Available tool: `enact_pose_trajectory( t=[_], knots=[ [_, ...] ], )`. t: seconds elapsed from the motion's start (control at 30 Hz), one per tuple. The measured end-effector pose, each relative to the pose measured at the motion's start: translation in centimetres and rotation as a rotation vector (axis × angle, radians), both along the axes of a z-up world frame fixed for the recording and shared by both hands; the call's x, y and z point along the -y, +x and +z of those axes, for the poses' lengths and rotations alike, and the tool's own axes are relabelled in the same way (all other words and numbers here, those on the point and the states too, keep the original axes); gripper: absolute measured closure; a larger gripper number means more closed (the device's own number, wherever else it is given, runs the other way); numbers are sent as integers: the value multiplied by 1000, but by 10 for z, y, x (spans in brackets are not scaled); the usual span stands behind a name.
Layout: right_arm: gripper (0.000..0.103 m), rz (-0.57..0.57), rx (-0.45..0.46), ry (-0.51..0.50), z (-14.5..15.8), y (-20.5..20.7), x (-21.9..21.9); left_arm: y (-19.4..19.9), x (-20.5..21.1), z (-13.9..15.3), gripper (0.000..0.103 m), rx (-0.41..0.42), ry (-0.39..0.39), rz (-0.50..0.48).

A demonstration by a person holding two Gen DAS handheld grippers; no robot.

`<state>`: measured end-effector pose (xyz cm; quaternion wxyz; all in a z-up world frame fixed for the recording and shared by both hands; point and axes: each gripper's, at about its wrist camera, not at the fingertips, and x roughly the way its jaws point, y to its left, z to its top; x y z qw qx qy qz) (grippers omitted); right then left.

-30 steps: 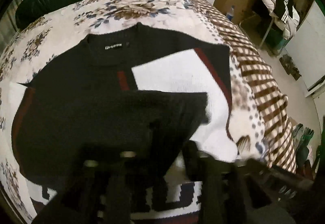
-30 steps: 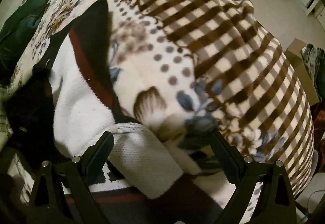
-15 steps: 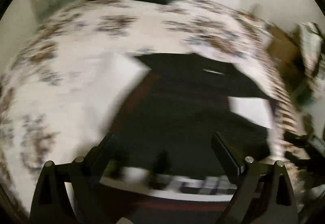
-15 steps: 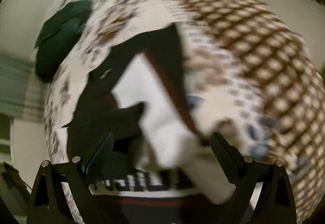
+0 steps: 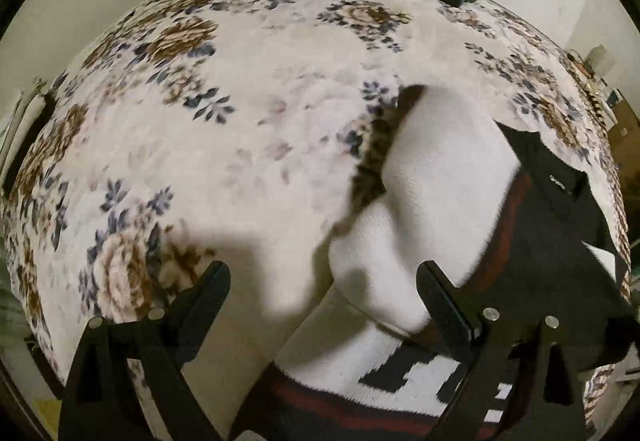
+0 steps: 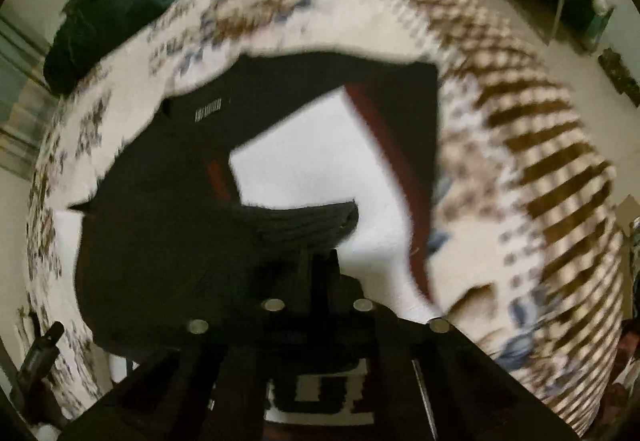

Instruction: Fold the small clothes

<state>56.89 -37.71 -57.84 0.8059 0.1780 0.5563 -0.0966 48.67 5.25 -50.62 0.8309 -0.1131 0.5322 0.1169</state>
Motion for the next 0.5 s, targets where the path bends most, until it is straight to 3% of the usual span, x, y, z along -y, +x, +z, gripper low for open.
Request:
enact_pose_trajectory(
  t=[0.13,0.23,0.33,0.37,0.4,0.47,0.5],
  knots=[
    [98,-65,38,-68,23,9,36,25,8,2,8,9,-26,-44],
    [98,-75,-43,71,-1,24,68,51,23,-7,8,-4,-28,-86],
    [96,-59,-141,73,-32,38,79,77,42,-26,8,-50,10,-160],
    [90,-59,-174,84,-41,39,83,85,49,-37,8,-85,35,-192],
    [76,-78,-178,94,-44,37,89,89,53,-48,8,-115,54,-217],
    [57,-135,-174,89,-41,29,101,91,54,-60,8,-145,71,-246],
    [56,-180,-142,119,-34,21,110,90,53,-66,8,-151,74,-260]
  ],
)
